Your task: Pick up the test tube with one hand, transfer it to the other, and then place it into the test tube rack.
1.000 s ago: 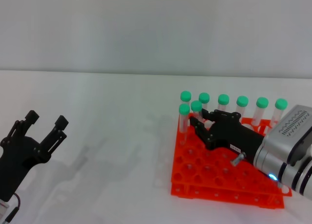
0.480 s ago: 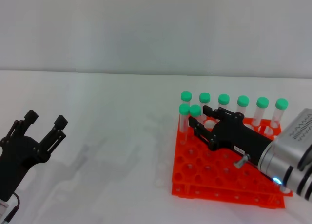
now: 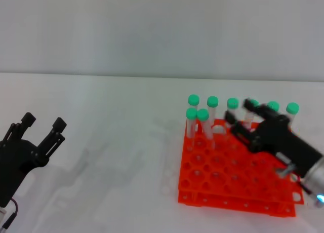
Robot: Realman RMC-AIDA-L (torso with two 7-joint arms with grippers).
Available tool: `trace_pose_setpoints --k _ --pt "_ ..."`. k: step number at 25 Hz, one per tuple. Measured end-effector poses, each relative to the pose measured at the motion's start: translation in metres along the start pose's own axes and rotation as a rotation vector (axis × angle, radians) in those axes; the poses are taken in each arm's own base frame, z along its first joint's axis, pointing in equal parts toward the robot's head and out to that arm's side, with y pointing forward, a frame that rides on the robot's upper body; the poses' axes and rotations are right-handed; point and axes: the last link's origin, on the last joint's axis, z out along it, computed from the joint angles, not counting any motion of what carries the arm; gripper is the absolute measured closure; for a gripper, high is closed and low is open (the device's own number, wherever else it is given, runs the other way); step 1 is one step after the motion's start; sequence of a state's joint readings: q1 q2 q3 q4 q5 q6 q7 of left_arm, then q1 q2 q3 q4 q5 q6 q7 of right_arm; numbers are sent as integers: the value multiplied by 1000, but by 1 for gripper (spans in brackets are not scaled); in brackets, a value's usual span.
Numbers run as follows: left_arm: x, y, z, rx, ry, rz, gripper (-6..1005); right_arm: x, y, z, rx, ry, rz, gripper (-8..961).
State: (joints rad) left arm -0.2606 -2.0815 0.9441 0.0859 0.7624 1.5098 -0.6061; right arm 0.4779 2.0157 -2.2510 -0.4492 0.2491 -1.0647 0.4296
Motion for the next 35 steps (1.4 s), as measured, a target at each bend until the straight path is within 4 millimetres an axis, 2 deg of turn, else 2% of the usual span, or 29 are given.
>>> trace_pose_setpoints --k 5,10,15,20,27,35 --pt "2 -2 1 18 14 -2 138 -6 -28 -36 161 -104 -61 419" --pt "2 -6 0 58 24 -10 138 -7 -68 -70 374 -125 -71 196" --pt "0 -7 2 79 17 -24 138 -1 -96 -98 545 -93 -61 77" --pt "-1 -12 2 135 31 -38 138 10 -109 -110 640 -16 -52 76" --pt "-4 -17 5 193 30 -69 138 17 -114 -115 687 23 -29 79" --pt "-4 -17 6 196 16 38 138 17 -114 -116 689 24 -29 81"
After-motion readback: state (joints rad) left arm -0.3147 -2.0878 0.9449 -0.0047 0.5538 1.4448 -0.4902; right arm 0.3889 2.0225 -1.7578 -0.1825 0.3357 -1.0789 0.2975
